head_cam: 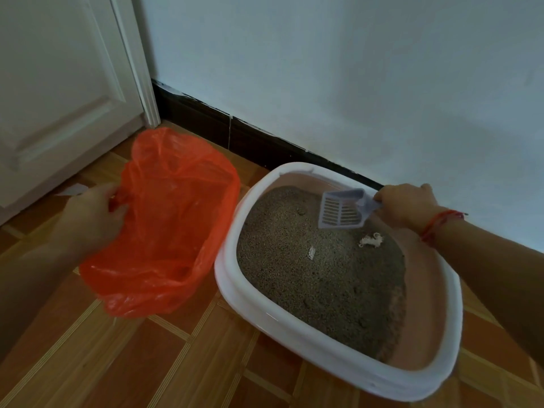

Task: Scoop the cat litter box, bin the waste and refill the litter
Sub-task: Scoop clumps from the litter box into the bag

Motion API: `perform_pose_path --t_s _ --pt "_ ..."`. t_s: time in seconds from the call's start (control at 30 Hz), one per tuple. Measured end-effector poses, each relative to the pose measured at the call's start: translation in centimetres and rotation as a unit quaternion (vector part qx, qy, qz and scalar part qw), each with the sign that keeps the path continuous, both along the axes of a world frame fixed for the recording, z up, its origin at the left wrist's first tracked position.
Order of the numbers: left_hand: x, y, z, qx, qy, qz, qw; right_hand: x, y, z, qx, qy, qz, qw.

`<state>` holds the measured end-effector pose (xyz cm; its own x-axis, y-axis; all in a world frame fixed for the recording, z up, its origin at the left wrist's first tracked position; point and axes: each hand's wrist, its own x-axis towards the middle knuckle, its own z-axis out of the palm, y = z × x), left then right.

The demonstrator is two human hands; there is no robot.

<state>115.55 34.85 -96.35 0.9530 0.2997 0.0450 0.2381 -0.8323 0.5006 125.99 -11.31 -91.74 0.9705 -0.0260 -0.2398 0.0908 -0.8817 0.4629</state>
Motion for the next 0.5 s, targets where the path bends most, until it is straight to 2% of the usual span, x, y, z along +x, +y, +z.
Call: perform_pose_path --t_s 0.1,0.2,0.3,0.5 --pt "0.0 0.1 -0.8 -0.003 0.007 -0.021 1.000 0.4 -0.3 -0.2 -0.057 -0.006 -0.005 0.998" --pt "0.1 -0.2 -1.1 -0.027 0.034 -0.037 0.998 1.0 0.1 -1.1 -0.055 0.000 -0.010 0.998" --pt "0.3 -0.3 -0.6 -0.065 0.050 -0.080 0.993 1.6 0.6 -2.0 -0.073 -0.012 0.025 0.997" --pt "1.4 1.3 -0.7 -0.098 0.080 -0.081 0.989 3.0 1.8 -3.6 -0.052 -0.028 0.076 0.995"
